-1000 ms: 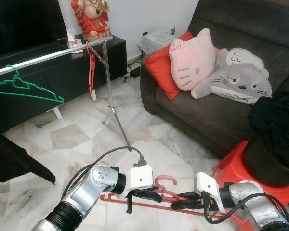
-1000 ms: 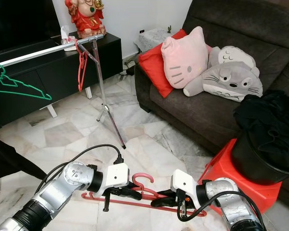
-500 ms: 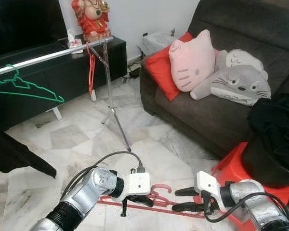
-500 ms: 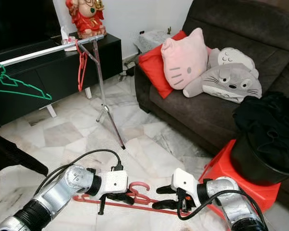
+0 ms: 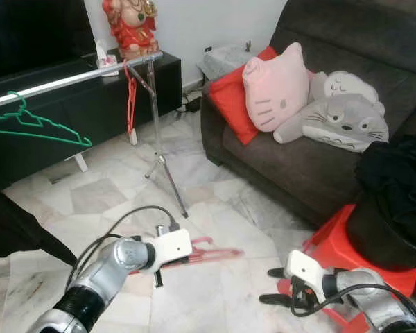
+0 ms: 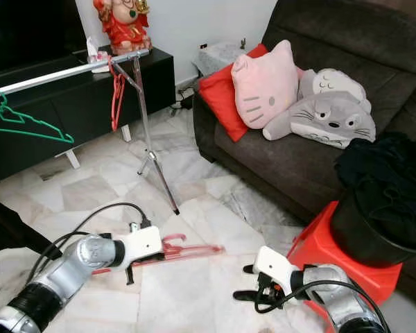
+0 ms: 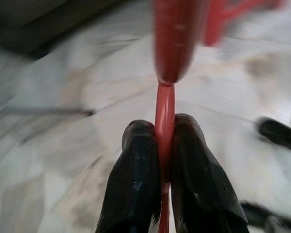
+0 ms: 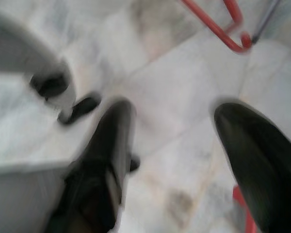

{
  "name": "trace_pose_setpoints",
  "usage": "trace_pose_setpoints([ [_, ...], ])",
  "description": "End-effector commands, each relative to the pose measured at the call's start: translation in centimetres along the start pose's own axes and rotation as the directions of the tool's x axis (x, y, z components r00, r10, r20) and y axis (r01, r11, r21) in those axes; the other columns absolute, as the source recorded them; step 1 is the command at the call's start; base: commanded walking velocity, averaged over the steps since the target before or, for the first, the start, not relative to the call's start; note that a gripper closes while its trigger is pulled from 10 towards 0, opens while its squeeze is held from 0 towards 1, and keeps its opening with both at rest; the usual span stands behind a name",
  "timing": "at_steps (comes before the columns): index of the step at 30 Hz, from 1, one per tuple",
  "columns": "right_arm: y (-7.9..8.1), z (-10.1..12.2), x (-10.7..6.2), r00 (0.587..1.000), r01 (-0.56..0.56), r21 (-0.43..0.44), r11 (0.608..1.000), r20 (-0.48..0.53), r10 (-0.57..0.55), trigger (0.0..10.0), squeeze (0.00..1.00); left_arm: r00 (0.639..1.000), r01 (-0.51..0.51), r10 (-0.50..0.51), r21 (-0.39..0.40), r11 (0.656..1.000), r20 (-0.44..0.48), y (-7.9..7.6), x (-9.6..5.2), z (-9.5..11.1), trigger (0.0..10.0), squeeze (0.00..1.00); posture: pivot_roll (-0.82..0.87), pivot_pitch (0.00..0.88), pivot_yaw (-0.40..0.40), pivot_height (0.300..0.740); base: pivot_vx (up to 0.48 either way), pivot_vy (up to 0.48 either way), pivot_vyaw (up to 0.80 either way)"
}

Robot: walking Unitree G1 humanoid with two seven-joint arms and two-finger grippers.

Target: Hang hanger

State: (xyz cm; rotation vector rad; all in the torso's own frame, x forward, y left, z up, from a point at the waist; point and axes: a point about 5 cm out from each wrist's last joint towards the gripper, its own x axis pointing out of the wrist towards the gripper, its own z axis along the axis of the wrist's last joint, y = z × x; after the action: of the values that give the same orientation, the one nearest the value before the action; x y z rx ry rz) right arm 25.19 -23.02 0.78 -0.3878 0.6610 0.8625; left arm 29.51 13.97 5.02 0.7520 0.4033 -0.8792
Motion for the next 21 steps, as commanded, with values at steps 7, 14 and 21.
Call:
trace_pose_setpoints([
  [7, -0.1, -4.8, -0.1, 0.898, 0.44, 0.319, 0.839, -0.184, -0.401, 10.0, 0.0, 0.94, -0.316, 0.34, -0.305, 0.898, 0.027, 0.6, -1.6, -1.1, 10.0, 0.0, 0.0, 0.0, -0.071, 0.74, 0.0, 0.0, 0.0],
  [14, 4.6, -8.4, 1.5, 0.82, 0.571, 0.572, 0.589, -0.361, -0.444, 10.0, 0.0, 0.84, -0.489, 0.54, -0.507, 0.709, -0.056, 0.1, -3.0, -2.0, 10.0, 0.0, 0.02, 0.0, -0.08, 0.74, 0.0, 0.0, 0.0],
  [21, 8.3, -9.9, 2.7, 0.798, 0.602, 0.585, 0.544, -0.46, -0.389, 10.0, 0.0, 0.767, -0.582, 0.626, -0.567, 0.583, -0.144, -0.7, -4.8, -3.9, 10.0, 0.0, 0.04, 0.0, -0.084, 0.74, 0.0, 0.0, 0.0],
])
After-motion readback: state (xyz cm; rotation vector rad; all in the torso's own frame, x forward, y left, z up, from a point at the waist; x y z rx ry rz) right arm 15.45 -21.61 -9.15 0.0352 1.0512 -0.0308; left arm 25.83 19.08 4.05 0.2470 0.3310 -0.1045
